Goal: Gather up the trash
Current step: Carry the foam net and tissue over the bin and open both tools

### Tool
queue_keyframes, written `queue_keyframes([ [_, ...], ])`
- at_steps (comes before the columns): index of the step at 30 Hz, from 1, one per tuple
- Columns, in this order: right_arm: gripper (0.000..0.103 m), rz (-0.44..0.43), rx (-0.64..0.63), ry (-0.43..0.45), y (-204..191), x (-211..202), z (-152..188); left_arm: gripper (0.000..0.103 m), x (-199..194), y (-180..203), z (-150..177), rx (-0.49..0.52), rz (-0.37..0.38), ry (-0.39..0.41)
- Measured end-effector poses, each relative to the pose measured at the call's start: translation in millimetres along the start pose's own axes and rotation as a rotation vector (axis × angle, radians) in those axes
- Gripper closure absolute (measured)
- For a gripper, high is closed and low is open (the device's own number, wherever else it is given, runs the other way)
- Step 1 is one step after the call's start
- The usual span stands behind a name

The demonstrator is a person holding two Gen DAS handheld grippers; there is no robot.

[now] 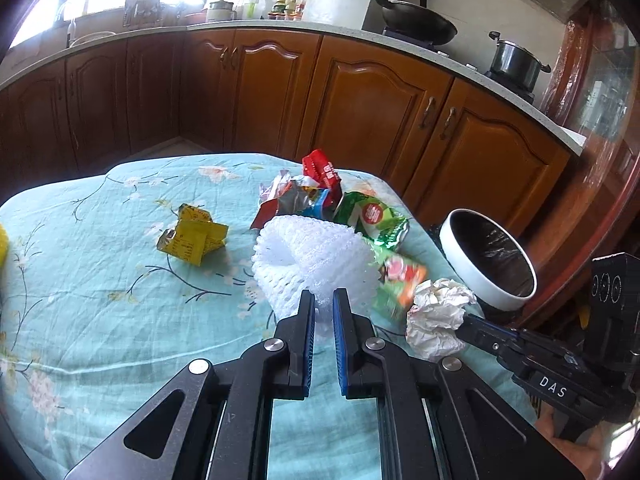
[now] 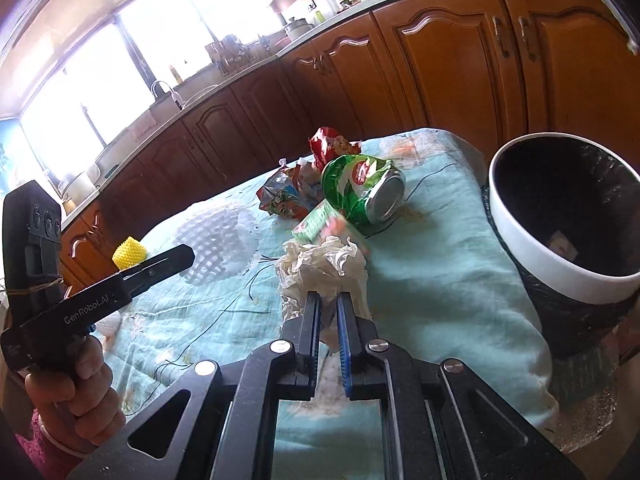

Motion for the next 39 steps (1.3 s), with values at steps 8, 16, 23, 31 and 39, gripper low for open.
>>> queue_keyframes([
  [8, 0.095, 0.051, 0.037, 0.056, 23, -36, 1, 0.095, -6, 34, -1, 0.054, 0.048, 0.001],
  [16, 0.095, 0.103, 0.071, 0.118, 54, -71, -8, 0.095, 6, 76, -10, 0.116, 0.088, -0.006],
  [23, 0.095, 0.141, 0.093, 0.151, 80, -89, -20, 0.095, 21, 113, -19, 0.170, 0.118, -0.011],
  [31, 0.095, 0.198, 0.100, 0.183, 105, -106, -37, 0.095, 42, 153, -33, 0.213, 0.151, -0.014],
  [39, 0.094, 0.244, 0.113, 0.191, 130, -116, -48, 0.095, 67, 188, -46, 0.257, 0.170, -0.030],
])
Point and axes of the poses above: each gripper's, at about its wrist camera, not at the fingertips, and x roughly the way its jaws point, y to its right, z to its underside, the point moved 2 cm from there along x, roughly the way its jaws point, and after that the axes turned 14 degrees about -z, right-handed, at the moved point
